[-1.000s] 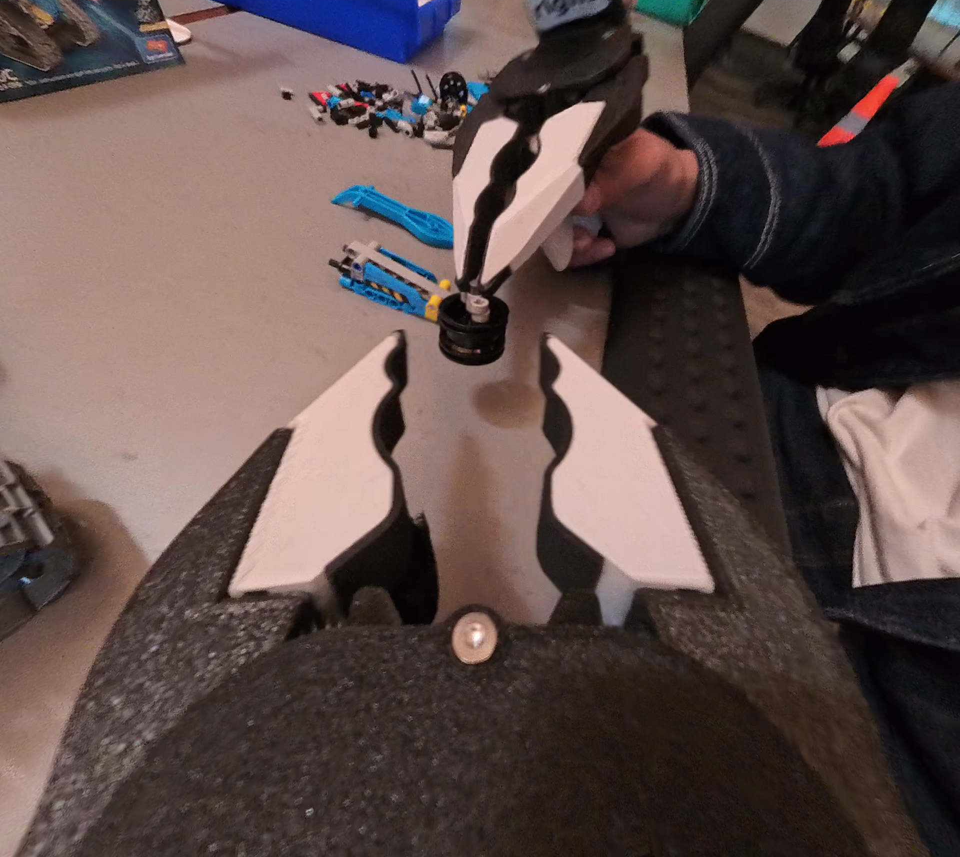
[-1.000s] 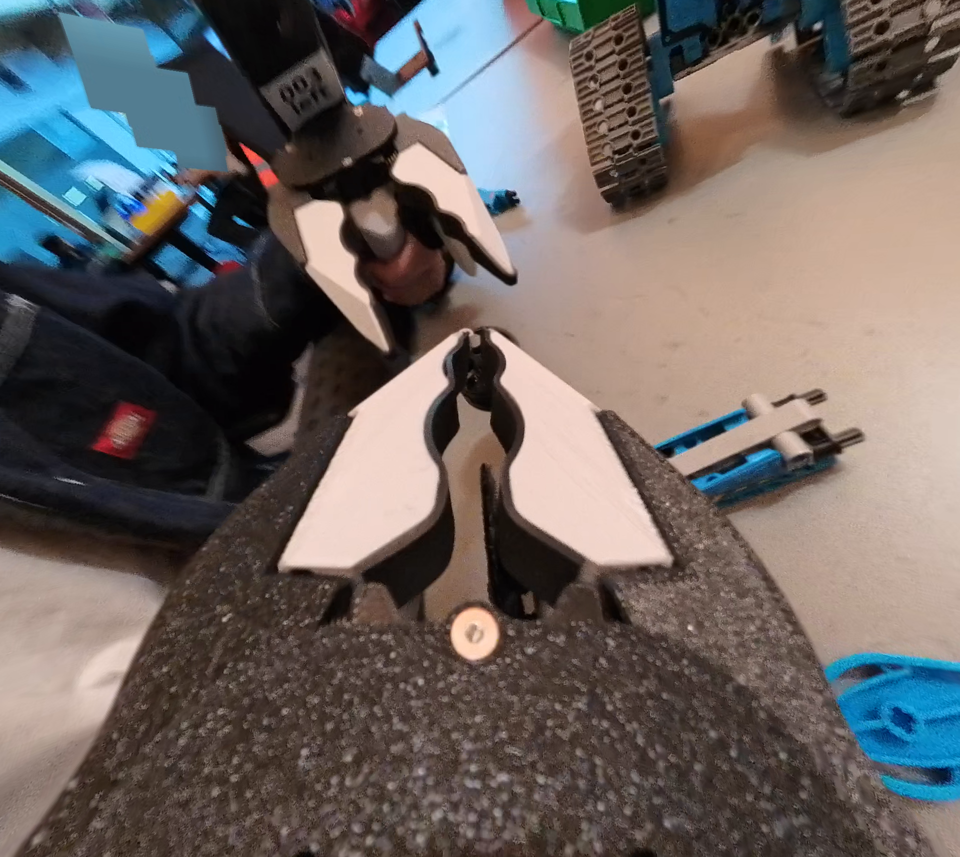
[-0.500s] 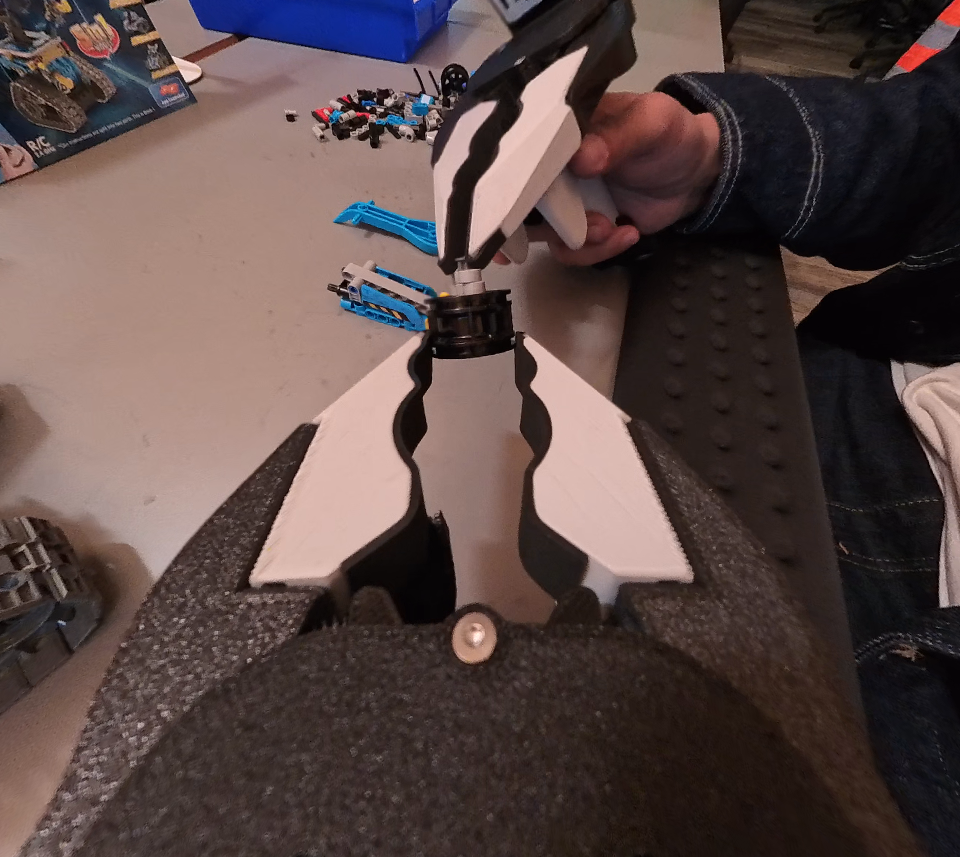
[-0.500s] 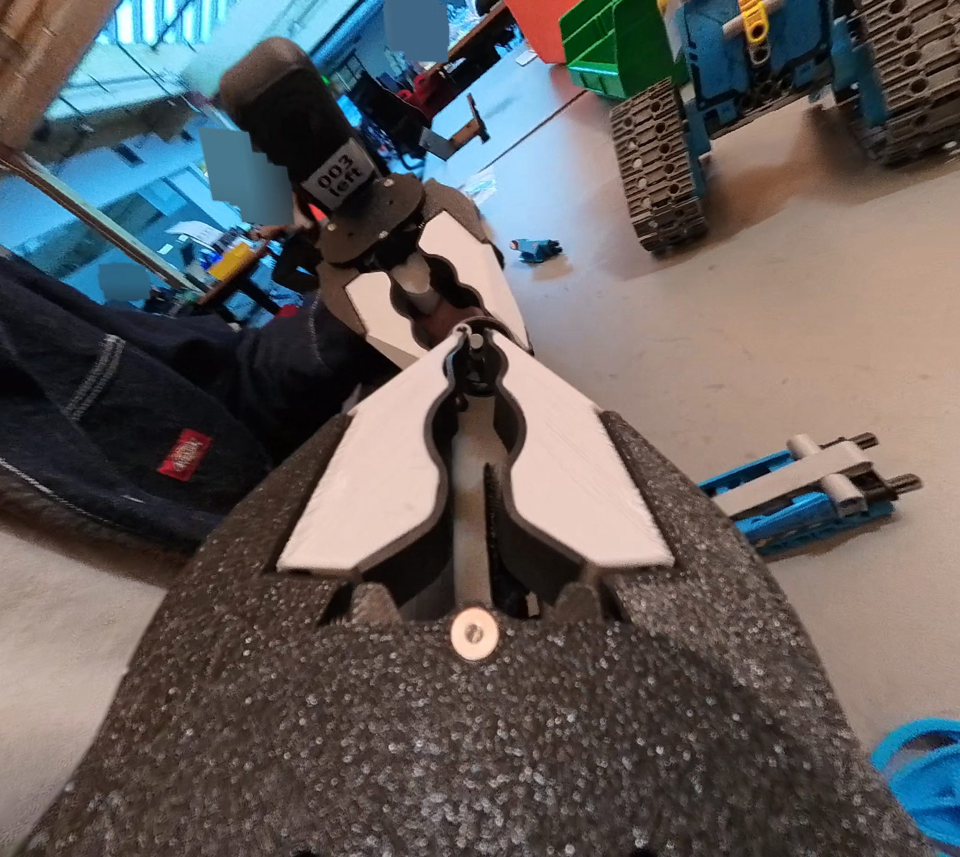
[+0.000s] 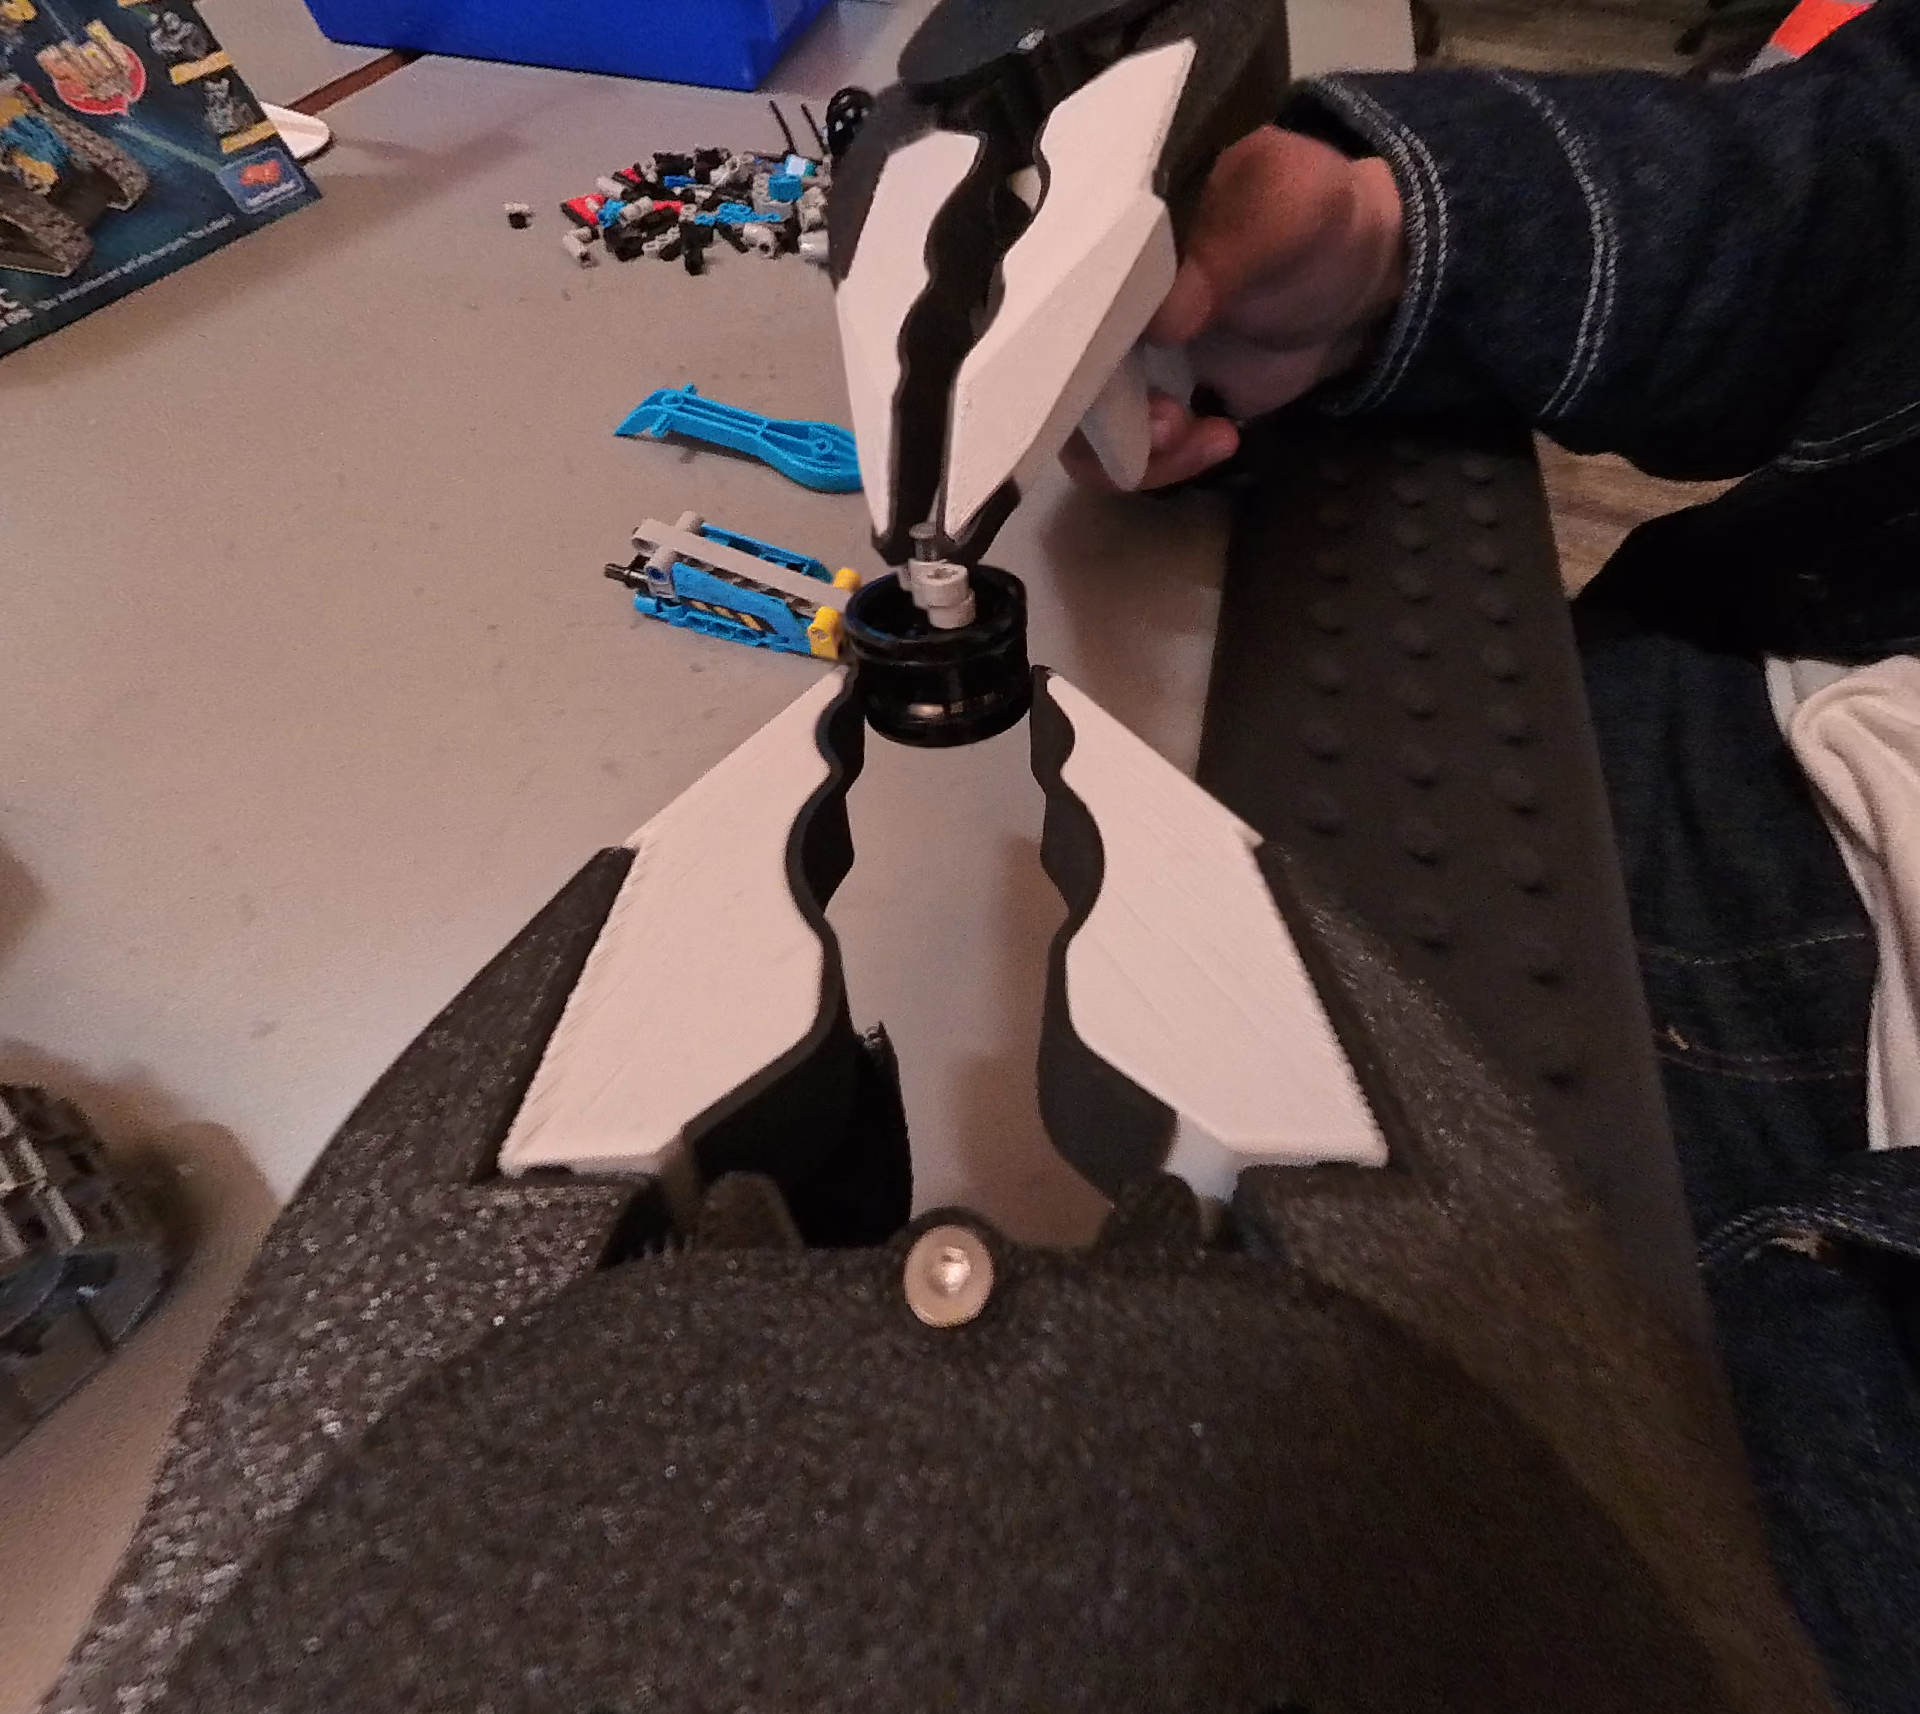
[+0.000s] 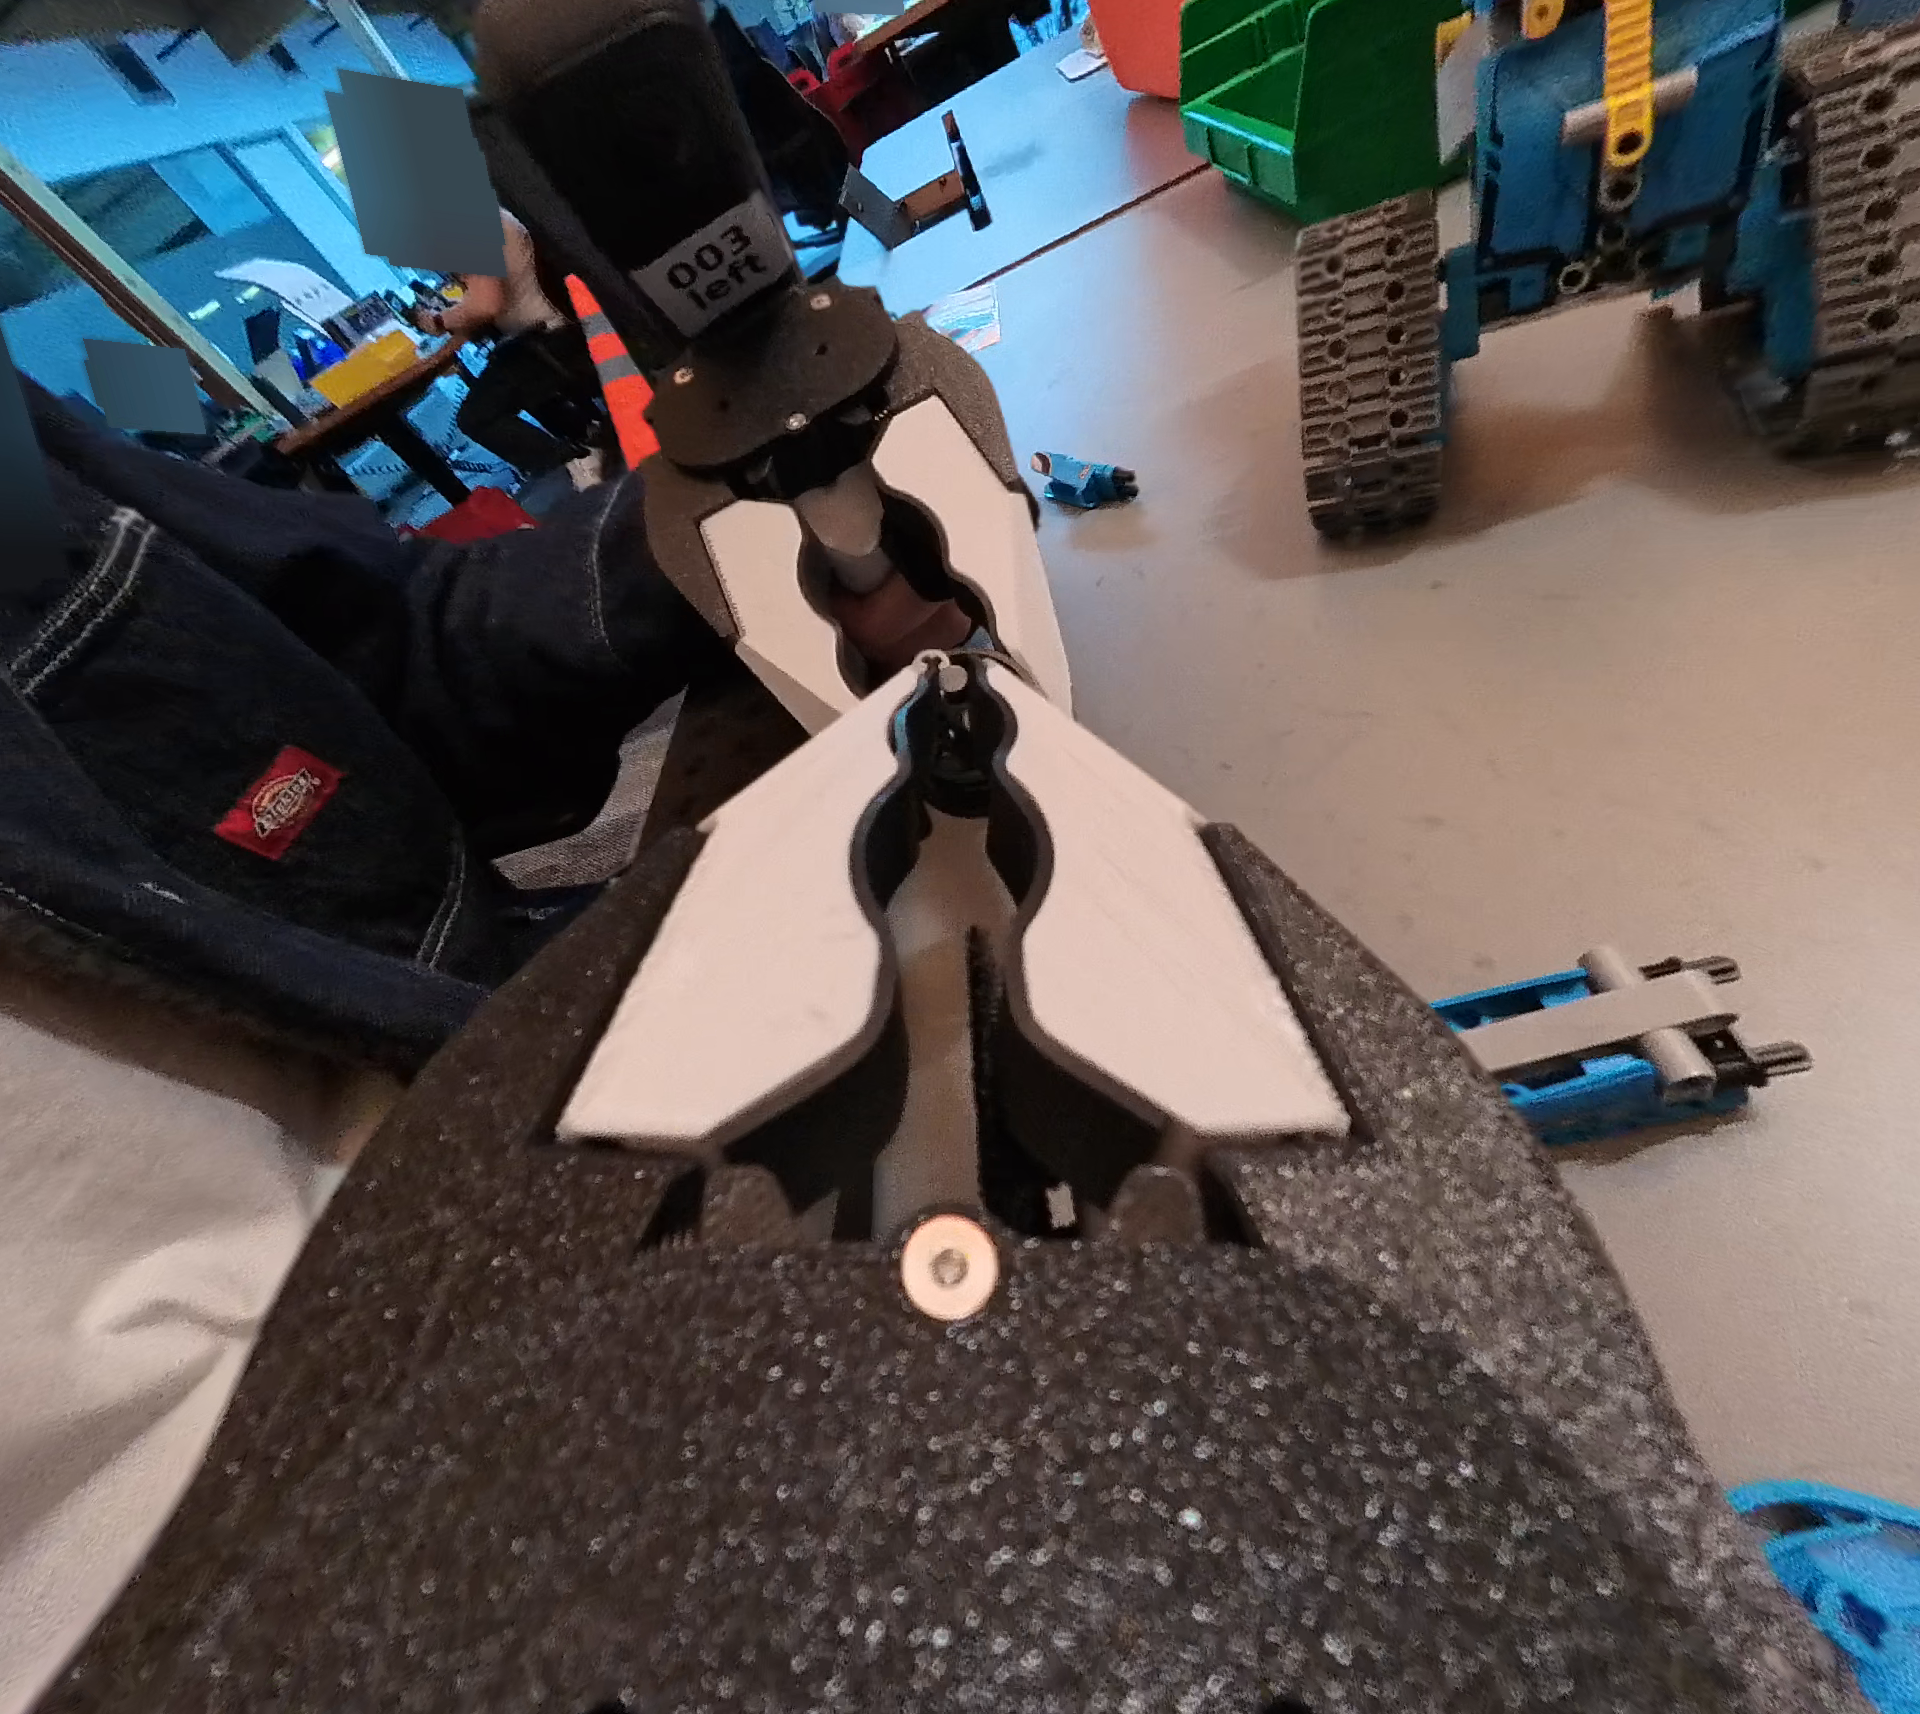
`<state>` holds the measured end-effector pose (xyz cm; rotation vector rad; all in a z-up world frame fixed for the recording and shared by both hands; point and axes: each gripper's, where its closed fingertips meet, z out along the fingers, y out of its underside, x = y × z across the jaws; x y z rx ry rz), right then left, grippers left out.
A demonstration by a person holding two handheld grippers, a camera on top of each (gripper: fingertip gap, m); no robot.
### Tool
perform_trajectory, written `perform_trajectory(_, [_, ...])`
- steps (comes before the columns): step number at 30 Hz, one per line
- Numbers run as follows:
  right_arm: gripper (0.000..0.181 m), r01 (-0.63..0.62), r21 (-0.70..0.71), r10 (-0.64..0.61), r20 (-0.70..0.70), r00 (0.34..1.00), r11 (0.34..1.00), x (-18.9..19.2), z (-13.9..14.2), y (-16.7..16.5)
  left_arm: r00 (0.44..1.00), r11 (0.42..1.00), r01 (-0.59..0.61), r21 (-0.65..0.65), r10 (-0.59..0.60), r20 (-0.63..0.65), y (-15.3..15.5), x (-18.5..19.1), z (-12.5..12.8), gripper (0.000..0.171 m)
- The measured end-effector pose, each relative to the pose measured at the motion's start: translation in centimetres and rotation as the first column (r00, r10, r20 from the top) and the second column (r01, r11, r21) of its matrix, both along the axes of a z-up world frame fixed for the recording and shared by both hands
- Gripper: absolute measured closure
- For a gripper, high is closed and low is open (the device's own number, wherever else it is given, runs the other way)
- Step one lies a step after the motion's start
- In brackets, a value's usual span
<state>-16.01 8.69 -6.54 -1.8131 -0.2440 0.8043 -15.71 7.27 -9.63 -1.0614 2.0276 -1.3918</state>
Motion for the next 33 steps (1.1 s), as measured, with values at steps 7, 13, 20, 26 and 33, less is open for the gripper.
perform_trajectory(7, [0.179, 0.009, 0.022, -0.011, 0.067, 0.998, 1.0, -0.6, 0.0, 0.0, 1.0, 0.999, 0.004, -0.052, -0.002, 0.03, -0.3, 0.2, 0.9, 0.141])
perform_trajectory(13, [0.18, 0.036, 0.048, -0.037, 0.022, 0.999, 0.998, 0.3, 1.2, -0.2, 0.998, 0.989, -0.002, -0.146, 0.011, 0.061, 0.2, 0.1, 2.4, 0.141])
perform_trajectory(20, [0.18, 0.02, 0.036, -0.023, 0.074, 0.997, 0.999, 0.2, 0.6, -0.3, 0.998, 0.991, 0.0, -0.13, 0.009, 0.062, 0.4, -0.3, 2.3, 0.141])
perform_trajectory(26, [0.178, -0.091, 0.018, 0.085, 0.22, 0.972, 0.996, -0.7, -1.0, -1.6, 0.998, 0.997, 0.059, -0.048, -0.058, 0.026, -0.9, -1.1, 0.9, 0.142])
perform_trajectory(33, [0.177, -0.099, -0.024, 0.101, 0.246, 0.964, 0.995, -0.6, -2.4, -1.7, 0.999, 0.997, 0.047, 0.065, -0.048, 0.007, -0.9, -0.8, -0.6, 0.142])
